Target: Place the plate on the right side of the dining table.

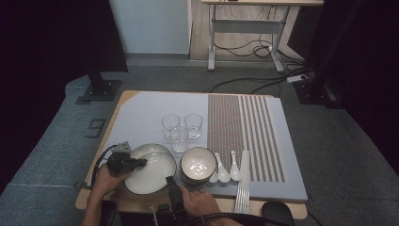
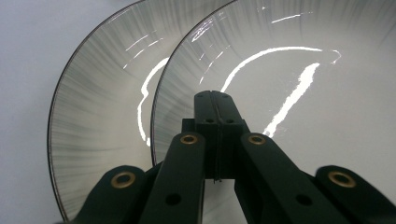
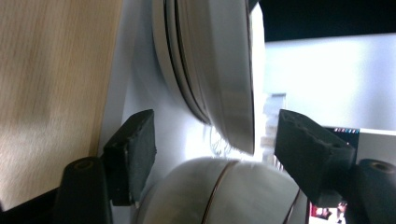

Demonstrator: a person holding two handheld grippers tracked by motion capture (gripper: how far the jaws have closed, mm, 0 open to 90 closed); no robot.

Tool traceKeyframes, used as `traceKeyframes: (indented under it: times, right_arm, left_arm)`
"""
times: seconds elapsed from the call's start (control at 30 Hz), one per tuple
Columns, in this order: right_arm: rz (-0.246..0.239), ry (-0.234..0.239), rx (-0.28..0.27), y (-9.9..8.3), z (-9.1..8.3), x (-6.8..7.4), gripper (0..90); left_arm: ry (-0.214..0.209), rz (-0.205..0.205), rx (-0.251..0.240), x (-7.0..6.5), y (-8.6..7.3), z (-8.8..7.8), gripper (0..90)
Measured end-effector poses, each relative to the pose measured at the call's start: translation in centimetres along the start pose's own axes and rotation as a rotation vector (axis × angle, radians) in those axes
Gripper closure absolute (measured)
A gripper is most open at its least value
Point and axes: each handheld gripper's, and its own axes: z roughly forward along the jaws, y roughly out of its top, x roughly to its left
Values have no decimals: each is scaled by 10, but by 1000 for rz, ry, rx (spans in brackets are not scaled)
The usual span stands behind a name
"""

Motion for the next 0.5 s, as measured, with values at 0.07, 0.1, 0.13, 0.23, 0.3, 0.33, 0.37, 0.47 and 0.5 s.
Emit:
traceKeyframes:
  times: [0.07, 0.1, 0.13, 0.23, 0.3, 0.33, 0.37, 0.47, 0.5]
  right_arm:
    - [-23, 5, -23, 4, 2, 0, 351]
    - [-23, 5, -23, 4, 2, 0, 351]
    - [-38, 2, -28, 6, 3, 0, 365]
    - [-74, -7, -68, 12, 5, -1, 424]
    - [-78, 16, -88, 17, 8, -3, 475]
    - [-78, 16, -88, 17, 8, -3, 475]
    - [-73, 26, -87, 18, 8, -2, 483]
    - [-86, 47, -101, 21, 13, -5, 535]
    - [-79, 55, -94, 22, 14, -5, 551]
  left_arm:
    - [0, 1, 0, 0, 0, 0, 900]
    - [-1, 0, 0, 0, 0, 0, 900]
    - [-1, 0, 0, 0, 0, 0, 900]
    - [-3, -1, 0, 0, 0, 0, 900]
    - [-3, -1, 0, 0, 0, 0, 900]
    - [-3, -1, 0, 0, 0, 0, 900]
    - [-3, 0, 0, 0, 0, 0, 900]
    - [-4, 0, 1, 1, 0, 0, 900]
    - [-4, -1, 1, 1, 0, 0, 900]
